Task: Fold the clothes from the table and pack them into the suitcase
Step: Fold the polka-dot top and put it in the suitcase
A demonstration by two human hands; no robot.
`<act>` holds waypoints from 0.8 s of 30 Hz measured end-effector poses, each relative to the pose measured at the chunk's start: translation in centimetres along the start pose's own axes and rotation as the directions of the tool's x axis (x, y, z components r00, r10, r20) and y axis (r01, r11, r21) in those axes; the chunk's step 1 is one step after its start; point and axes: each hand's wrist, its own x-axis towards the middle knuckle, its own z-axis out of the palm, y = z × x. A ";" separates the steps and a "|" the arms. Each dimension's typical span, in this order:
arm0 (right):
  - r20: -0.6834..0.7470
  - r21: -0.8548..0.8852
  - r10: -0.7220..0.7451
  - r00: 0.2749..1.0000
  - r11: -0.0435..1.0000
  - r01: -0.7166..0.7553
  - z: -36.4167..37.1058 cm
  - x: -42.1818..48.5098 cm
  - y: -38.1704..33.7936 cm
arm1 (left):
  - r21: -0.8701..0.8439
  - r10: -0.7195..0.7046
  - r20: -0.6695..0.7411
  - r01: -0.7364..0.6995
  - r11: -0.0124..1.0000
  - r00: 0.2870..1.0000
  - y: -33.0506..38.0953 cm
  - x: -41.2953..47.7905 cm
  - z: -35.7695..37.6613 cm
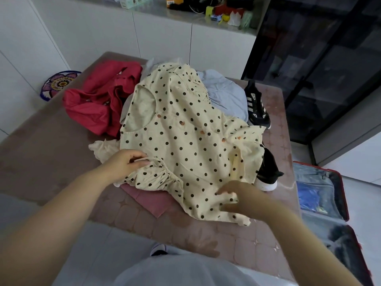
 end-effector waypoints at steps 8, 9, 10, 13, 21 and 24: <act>-0.149 0.056 -0.178 0.973 0.981 0.188 5.2 5.8 -9.3 | -0.068 -0.036 0.276 0.057 0.996 0.960 0.6 -1.0 -2.9; -0.136 0.118 -0.170 0.976 0.975 0.186 5.1 6.4 -9.7 | -0.075 -0.030 0.256 0.051 0.996 0.966 0.7 -0.9 -3.5; -0.147 0.198 -0.162 0.976 0.962 0.189 5.0 7.0 -9.9 | -0.094 -0.015 0.226 0.038 0.995 0.974 0.9 -0.8 -4.1; -0.210 0.426 -0.064 0.976 0.892 0.150 4.1 8.5 -9.7 | -0.120 0.024 0.011 -0.023 0.993 1.000 1.1 0.8 -4.9; -0.371 0.017 0.103 0.923 0.994 -0.105 4.3 10.2 -9.7 | 0.271 0.139 -0.364 -0.039 0.962 0.921 -2.4 3.4 -0.1; -0.496 0.005 0.034 0.867 0.999 -0.036 2.8 10.9 -9.8 | 0.388 0.287 -0.346 -0.142 0.911 0.893 -3.6 4.0 -0.6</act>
